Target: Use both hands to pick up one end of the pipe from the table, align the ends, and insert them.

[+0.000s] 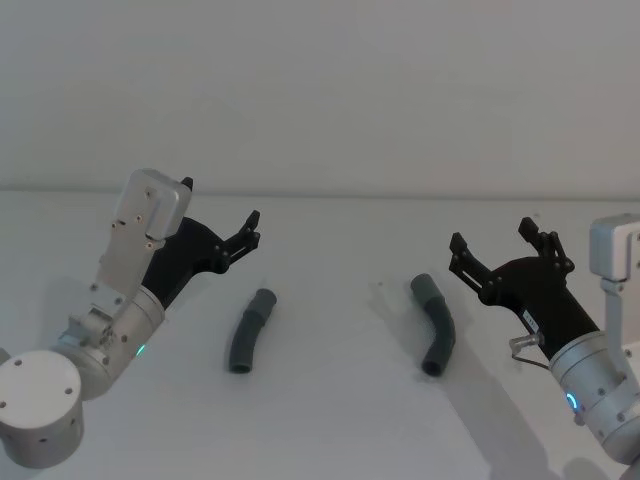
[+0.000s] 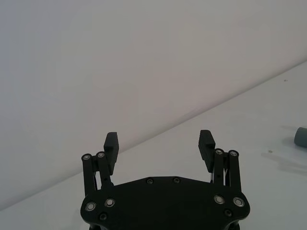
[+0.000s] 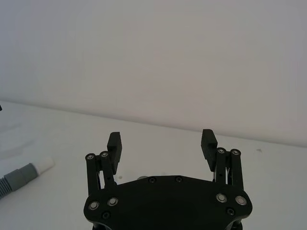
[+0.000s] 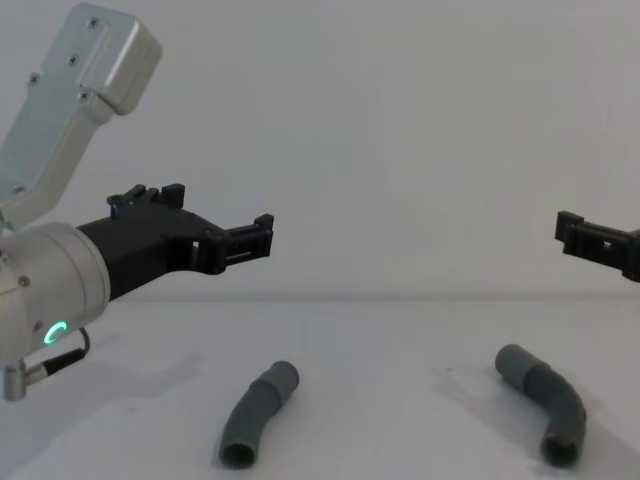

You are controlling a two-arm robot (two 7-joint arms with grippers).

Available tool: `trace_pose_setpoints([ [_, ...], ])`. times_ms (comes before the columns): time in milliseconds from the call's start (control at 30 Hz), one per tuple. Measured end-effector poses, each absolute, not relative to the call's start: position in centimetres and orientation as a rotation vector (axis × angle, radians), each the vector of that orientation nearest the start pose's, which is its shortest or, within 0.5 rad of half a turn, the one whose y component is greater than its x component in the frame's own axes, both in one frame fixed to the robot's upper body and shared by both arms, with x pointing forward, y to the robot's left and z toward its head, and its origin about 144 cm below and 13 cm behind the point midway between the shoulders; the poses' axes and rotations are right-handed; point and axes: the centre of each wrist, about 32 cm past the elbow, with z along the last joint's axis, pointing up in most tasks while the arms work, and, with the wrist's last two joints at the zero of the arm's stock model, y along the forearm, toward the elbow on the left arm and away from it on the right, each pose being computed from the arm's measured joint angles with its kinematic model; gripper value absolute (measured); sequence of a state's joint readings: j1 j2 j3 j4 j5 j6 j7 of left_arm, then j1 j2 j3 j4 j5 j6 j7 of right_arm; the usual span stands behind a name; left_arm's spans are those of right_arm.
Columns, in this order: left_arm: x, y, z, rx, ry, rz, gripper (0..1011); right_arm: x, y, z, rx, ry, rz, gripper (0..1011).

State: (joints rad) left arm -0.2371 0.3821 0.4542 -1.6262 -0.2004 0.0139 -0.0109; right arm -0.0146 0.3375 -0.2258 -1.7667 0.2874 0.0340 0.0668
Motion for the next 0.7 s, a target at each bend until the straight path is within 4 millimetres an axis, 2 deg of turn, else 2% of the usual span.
trace_pose_setpoints([
  [700,49.2,19.84,120.44,0.061,-0.268,1.124,1001,44.33,-23.71,118.87,0.026,-0.075,-1.229,1002],
])
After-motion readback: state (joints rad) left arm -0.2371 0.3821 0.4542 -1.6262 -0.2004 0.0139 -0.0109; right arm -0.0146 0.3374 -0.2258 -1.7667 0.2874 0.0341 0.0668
